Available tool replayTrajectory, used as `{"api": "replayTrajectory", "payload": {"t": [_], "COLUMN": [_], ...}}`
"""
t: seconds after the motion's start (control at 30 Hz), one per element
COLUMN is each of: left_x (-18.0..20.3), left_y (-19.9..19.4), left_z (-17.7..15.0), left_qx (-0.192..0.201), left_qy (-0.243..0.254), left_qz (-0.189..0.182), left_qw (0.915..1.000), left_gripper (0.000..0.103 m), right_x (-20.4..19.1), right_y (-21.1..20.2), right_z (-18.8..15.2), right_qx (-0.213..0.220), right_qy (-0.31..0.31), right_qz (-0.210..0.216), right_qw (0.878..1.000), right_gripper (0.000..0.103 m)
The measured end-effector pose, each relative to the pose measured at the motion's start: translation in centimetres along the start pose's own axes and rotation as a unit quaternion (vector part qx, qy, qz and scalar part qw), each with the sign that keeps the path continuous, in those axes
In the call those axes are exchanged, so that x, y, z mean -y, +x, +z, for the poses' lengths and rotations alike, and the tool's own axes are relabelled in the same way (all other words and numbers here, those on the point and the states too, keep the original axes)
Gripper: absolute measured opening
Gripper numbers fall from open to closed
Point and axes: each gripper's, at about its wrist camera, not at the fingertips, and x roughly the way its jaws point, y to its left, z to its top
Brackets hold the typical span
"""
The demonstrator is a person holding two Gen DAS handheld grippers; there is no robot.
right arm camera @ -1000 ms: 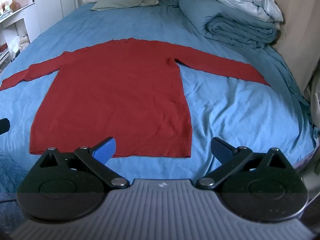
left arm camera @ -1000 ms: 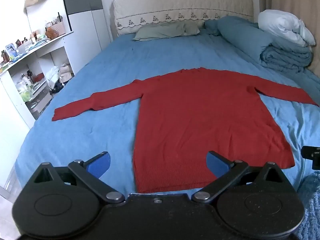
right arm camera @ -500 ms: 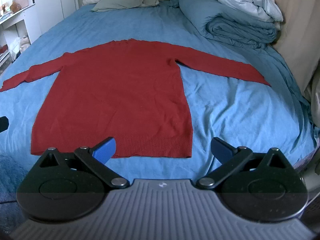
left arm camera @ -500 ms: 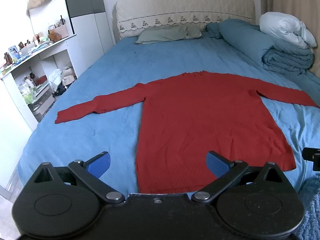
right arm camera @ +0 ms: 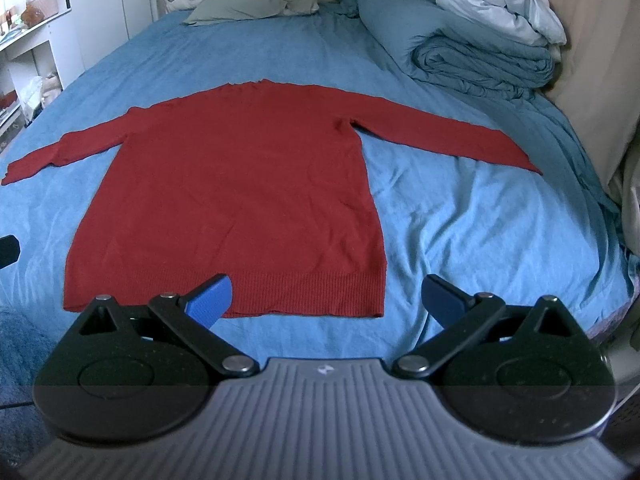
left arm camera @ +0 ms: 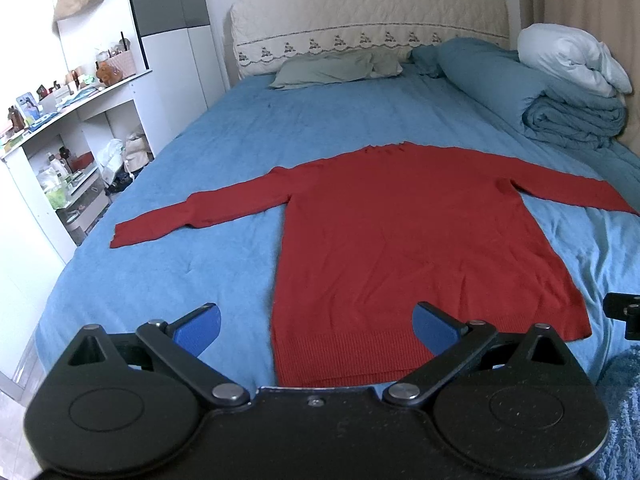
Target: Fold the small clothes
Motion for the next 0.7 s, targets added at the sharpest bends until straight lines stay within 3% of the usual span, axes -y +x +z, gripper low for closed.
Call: {"api": "replayTrajectory", "payload": {"t": [0.7], "left_x": [-0.19], "left_y": [-0.04], "left_z": [-0.27], "left_qx": [-0.001], "left_qy": [0.000], "left_qz": [0.001], "left_qw": [1.0000], "left_gripper": [0.103], "right_x": [0.01], "right_y": [-0.03], "right_z": [-0.01], "right_qx": [0.000], "right_qy": [0.000], "right_qz": [0.000], "right_qw": [1.000], "right_gripper": [0.103]}}
